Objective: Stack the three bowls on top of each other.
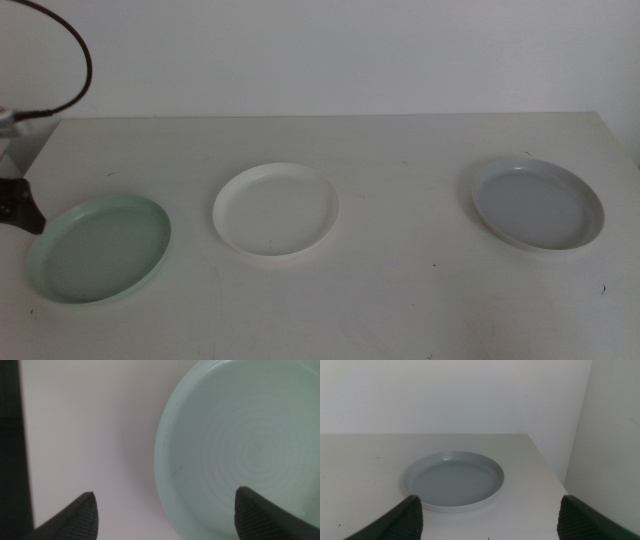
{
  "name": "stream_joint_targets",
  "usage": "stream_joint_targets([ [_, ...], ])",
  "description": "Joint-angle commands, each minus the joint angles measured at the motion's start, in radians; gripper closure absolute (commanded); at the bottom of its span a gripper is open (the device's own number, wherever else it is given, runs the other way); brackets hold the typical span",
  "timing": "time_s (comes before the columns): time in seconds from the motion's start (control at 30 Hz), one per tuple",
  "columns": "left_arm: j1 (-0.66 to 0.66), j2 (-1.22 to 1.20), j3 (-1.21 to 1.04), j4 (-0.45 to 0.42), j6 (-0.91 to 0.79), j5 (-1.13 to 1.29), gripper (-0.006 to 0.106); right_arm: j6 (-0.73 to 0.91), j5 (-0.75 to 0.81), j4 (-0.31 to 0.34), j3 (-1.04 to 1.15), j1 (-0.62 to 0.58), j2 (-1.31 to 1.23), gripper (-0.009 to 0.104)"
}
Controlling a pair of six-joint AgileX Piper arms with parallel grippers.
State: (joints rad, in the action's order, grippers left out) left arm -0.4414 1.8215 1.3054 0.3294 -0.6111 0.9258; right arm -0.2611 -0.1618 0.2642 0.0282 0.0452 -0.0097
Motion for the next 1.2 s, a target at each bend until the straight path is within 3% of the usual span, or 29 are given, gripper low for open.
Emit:
stream_joint_targets([
  [0.0,0.0,-0.008,0.033,0.054,-0.04,-0.036,-0.002,0.006,0.077,0.015,-0.006,0.0,-0.027,0.001],
  [0.23,0.0,0.091,0.033,0.133,-0.139,-0.089,-0.002,0.006,0.077,0.015,-0.006,0.0,-0.027,0.001],
  [0.43,0.0,0.139,0.033,0.134,-0.151,-0.089,0.002,0.006,0.077,0.015,-0.006,0.0,-0.027,0.001],
  [0.5,0.0,0.146,0.033,0.128,-0.151,-0.09,0.01,0.006,0.077,0.015,-0.006,0.0,-0.027,0.001],
  [0.77,0.0,0.15,0.033,0.127,-0.154,-0.104,0.062,0.006,0.077,0.015,-0.006,0.0,-0.027,0.001],
  [1.03,0.0,0.154,0.033,0.124,-0.154,-0.096,0.1,0.006,0.077,0.015,-0.006,0.0,-0.027,0.001],
  [1.17,0.0,0.14,0.033,0.118,-0.15,-0.069,0.1,0.006,0.077,0.015,-0.006,0.0,-0.027,0.001],
])
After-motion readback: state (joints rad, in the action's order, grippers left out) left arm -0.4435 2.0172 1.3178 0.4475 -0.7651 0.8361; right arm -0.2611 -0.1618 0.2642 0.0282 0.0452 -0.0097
